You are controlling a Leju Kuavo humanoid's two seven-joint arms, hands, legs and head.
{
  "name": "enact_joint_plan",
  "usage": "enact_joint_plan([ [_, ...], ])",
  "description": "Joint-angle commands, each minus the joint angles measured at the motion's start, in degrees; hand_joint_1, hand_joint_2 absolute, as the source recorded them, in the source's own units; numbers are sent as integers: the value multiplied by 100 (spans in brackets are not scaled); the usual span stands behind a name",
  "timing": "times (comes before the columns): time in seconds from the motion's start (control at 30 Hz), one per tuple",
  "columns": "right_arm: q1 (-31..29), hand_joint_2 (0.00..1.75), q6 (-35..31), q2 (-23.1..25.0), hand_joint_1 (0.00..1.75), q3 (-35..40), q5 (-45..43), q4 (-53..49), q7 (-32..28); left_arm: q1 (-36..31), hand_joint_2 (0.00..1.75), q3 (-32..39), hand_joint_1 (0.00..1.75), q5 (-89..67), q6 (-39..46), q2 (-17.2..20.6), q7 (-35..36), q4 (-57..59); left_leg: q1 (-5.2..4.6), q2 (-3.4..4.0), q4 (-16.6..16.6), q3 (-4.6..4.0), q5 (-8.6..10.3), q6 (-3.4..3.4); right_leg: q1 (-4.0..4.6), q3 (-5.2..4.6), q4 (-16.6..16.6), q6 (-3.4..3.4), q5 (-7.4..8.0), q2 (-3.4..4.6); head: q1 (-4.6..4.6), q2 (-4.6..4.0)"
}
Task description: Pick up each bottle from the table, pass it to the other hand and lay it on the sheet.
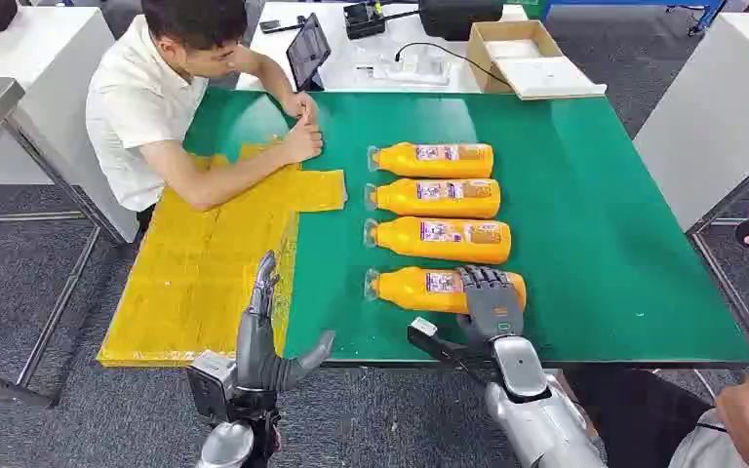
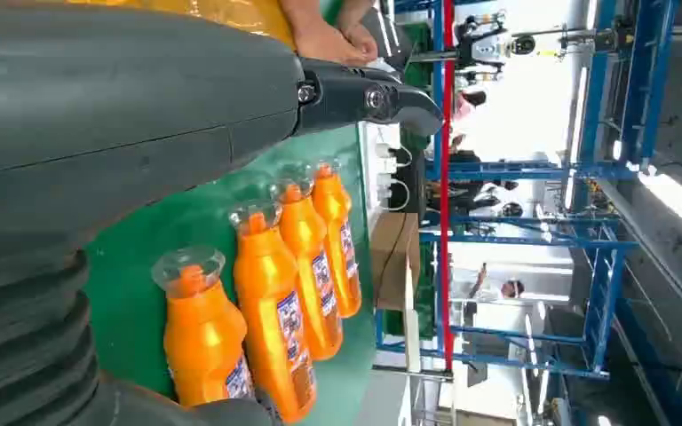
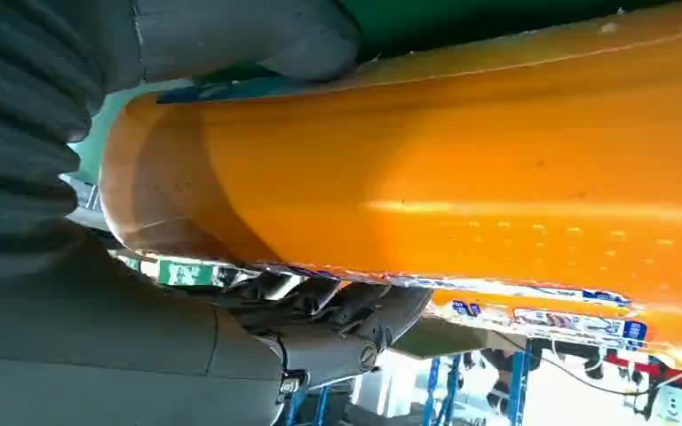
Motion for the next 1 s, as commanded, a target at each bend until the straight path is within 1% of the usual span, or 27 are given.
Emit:
enact_joint_plan([
  [0.03, 304, 175, -384, 51, 171, -355, -263, 640, -387, 8, 175, -61, 0, 11, -20, 19, 16, 97, 6, -17, -10, 5, 6, -6, 7, 15, -15, -8, 1, -25, 0, 0],
  [0.13, 341, 175, -581, 123, 175, -459, -482, 529, -662, 20, 175, -54, 0, 34, 5, 22, -8, 64, 5, -15, -13, 3, 5, -8, 7, 15, -17, -10, -1, -25, 0, 0],
  [0.17, 385, 175, -687, 169, 175, -530, -679, 413, -931, 25, 175, -51, 0, 58, 21, 22, -26, 38, 5, -14, -11, 7, 2, -6, 6, 18, -14, -8, -3, -21, 0, 0],
  [0.2, 406, 175, -723, 197, 175, -565, -790, 354, -1038, 28, 175, -41, 0, 73, 31, 20, -31, 30, 6, -10, -13, 4, 3, -8, 7, 14, -15, -10, -2, -20, 0, 0],
  [0.27, 534, 175, -814, 354, 175, -712, -1518, -25, -1787, 19, 175, 17, 0, 318, 159, -1, -69, 38, 5, -5, -11, 3, 0, -7, 6, 13, -12, -10, -4, -14, 0, 0],
  [0.37, 573, 175, -735, 384, 175, -653, -1528, -168, -1757, -35, 175, 10, 0, 372, 169, 29, -74, 103, 6, -4, -12, -3, 0, -10, 7, 7, -11, -13, -3, -15, 0, 0],
  [0.4, 631, 175, -718, 409, 175, -674, -1696, -303, -1840, -41, 175, 43, 0, 484, 206, 5, -75, 114, 6, -1, -7, -6, -1, -8, 7, 3, -8, -10, -2, -9, 2, 0],
  [0.47, 773, 175, -849, 503, 175, -683, -2206, -672, -2249, -52, 175, 122, 0, 931, 320, -65, 10, 104, 4, 4, -5, -12, -2, -6, 5, -7, -4, -8, -2, -6, -2, 0],
  [0.57, 969, 175, -1122, 610, 175, -601, -2653, -1316, -2486, -78, 175, 194, 0, 1483, 604, -102, 110, 97, 4, 6, -4, -17, -2, -7, 5, -16, 0, -10, -2, -6, 0, 0],
  [0.67, 1121, 175, -1360, 681, 175, -528, -2996, -1890, -2638, -105, 175, 250, 0, 1839, 862, -87, 164, 185, 5, 11, -3, -29, -3, -9, 5, -26, 2, -12, -2, -3, 0, 0],
  [0.8, 1143, 175, -1407, 683, 175, -522, -3107, -2014, -2679, -111, 175, 243, 0, 1906, 911, -78, 125, 220, 2, 7, -2, -47, -1, -3, 1, -42, 4, -7, -2, -2, -2, 0],
  [0.83, 1143, 175, -1407, 683, 175, -522, -3107, -2014, -2679, -111, 175, 243, 0, 1906, 911, -78, 125, 220, 5, 12, -4, -43, -4, -6, 5, -37, 1, -10, -4, -1, 0, 0],
  [0.87, 1152, 175, -1519, 716, 175, -555, -3405, -2153, -2931, -124, 175, 136, 0, 1920, 806, -17, 140, 245, 4, 12, -3, -48, -4, -3, 3, -42, 2, -7, -3, 2, 0, 0],
  [0.9, 1152, 175, -1499, 702, 175, -540, -3449, -2228, -2928, -119, 175, 65, 0, 1930, 738, 19, 140, 260, 3, 14, -5, -41, -6, -4, 3, -36, 1, -9, -6, 1, 0, 0],
  [0.93, 1174, 175, -1510, 727, 175, -549, -3756, -2422, -3147, -128, 175, -169, 0, 1885, 391, 156, 163, 294, 1, 10, -1, -48, -4, -3, 0, -43, 5, -7, -4, 0, 0, 0],
  [1.0, 1148, 175, -1481, 719, 175, -502, -3851, -2624, -3208, -103, 175, -289, 0, 1787, 218, 153, 141, 364, -2, 8, -2, -56, -2, -3, -3, -50, 5, -7, -3, -2, -2, 0],
])
